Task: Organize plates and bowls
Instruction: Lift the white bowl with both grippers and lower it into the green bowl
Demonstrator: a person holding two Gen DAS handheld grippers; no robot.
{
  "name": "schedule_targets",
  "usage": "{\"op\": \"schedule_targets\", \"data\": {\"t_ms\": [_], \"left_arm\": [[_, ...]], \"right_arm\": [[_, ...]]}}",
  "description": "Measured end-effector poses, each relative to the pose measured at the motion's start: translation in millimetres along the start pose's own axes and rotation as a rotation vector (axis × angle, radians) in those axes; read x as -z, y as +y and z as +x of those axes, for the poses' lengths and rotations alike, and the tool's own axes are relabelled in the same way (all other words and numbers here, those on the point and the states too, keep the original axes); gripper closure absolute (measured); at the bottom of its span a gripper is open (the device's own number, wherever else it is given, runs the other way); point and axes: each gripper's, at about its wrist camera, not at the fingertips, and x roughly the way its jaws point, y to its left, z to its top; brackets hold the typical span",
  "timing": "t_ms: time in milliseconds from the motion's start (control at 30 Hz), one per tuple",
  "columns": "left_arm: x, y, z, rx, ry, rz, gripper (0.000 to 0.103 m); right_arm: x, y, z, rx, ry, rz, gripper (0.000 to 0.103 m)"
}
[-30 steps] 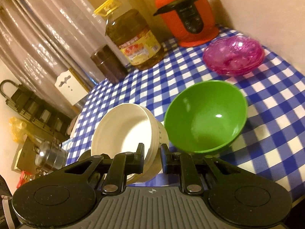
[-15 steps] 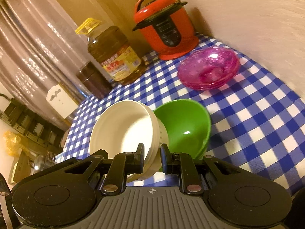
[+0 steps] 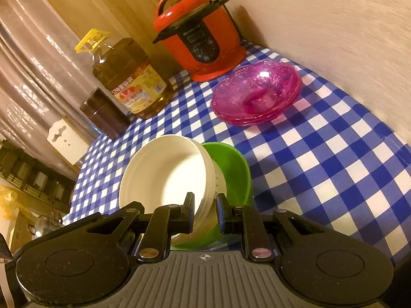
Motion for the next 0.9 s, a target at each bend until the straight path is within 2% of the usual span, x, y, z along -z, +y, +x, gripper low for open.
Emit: {"op": "schedule_targets", "data": {"t_ms": [467, 900], "left_arm": [[-2, 2, 31, -0.031, 0.071, 0.062, 0.089], [2, -1, 39, -0.043, 0.095, 0.111, 0.089]], "right_arm": [[-6, -3, 27, 0.046, 0.040, -0.045, 0.085], [-3, -1, 36, 0.086, 0.054, -0.097, 0.085]]}}
